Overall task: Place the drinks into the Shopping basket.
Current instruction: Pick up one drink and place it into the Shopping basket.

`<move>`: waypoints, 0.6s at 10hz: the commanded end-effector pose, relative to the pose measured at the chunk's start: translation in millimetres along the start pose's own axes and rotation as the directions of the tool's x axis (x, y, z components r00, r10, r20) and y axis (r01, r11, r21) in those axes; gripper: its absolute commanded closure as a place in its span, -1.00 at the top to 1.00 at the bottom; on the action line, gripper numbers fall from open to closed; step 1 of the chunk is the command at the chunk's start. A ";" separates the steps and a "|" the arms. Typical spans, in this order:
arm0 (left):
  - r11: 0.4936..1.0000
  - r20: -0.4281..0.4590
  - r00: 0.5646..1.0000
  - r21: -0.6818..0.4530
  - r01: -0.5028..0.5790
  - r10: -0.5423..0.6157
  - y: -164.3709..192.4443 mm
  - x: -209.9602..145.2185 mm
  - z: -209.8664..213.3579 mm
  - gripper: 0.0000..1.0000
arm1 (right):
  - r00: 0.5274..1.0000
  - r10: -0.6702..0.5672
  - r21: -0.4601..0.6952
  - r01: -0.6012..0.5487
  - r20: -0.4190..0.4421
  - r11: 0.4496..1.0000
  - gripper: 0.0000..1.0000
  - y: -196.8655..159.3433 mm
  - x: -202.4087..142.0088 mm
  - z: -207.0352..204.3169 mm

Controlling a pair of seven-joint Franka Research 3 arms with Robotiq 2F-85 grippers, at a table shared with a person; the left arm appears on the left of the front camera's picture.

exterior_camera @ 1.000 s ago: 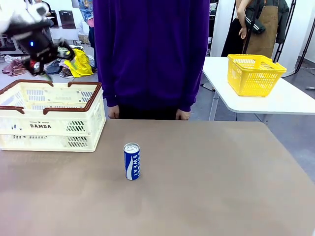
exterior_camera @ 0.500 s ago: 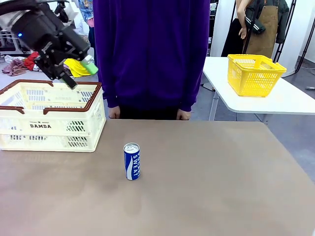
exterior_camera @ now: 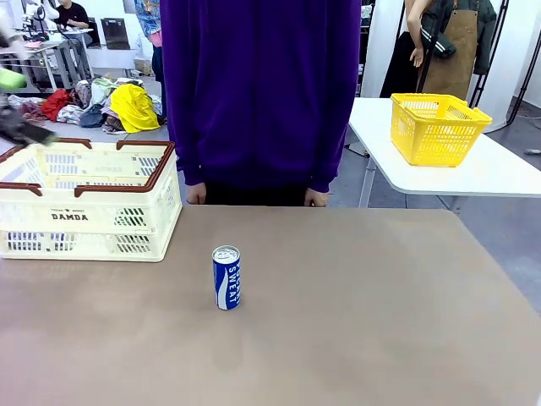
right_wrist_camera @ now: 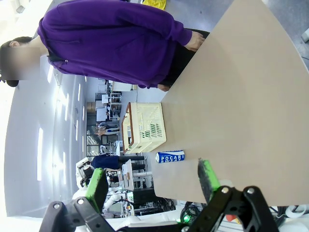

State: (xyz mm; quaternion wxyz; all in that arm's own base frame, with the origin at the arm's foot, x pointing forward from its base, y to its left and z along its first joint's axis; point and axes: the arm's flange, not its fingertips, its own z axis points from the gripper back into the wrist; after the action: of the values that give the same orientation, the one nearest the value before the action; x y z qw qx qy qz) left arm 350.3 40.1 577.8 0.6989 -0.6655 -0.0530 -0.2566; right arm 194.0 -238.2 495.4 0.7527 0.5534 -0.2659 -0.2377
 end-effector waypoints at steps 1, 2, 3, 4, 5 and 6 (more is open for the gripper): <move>0.978 0.144 0.971 -0.122 -0.171 0.188 14.9 -17.3 37.6 1.00 | 1.000 0.026 0.027 -0.026 0.008 0.999 1.00 1.5 2.9 -0.4; 0.973 0.187 0.962 -0.152 -0.174 0.201 14.9 -33.3 56.5 1.00 | 1.000 0.026 0.027 -0.026 0.008 0.999 1.00 1.5 2.9 -0.4; 0.967 0.239 0.940 -0.133 -0.219 0.246 16.0 -43.0 66.4 1.00 | 1.000 0.026 0.027 -0.026 0.008 0.999 1.00 1.5 2.9 -0.4; 0.922 0.312 0.879 0.024 -0.386 0.360 23.4 -31.9 54.9 1.00 | 1.000 0.026 0.027 -0.026 0.008 0.999 1.00 1.5 2.9 -0.4; 0.975 0.186 0.962 -0.133 -0.178 0.201 27.2 -50.1 77.6 1.00 | 1.000 0.026 0.027 -0.026 0.008 0.999 1.00 1.5 2.9 -0.4; 0.975 0.186 0.962 -0.133 -0.178 0.201 27.2 -50.1 77.6 1.00 | 1.000 0.026 0.027 -0.026 0.008 0.999 1.00 1.5 2.9 -0.4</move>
State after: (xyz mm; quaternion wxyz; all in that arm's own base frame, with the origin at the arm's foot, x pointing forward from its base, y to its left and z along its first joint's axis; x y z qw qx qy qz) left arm 342.8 130.1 539.3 0.6970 -0.7102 -0.0480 -0.0866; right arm 194.1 -238.0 495.3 0.7528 0.5534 -0.2657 -0.2376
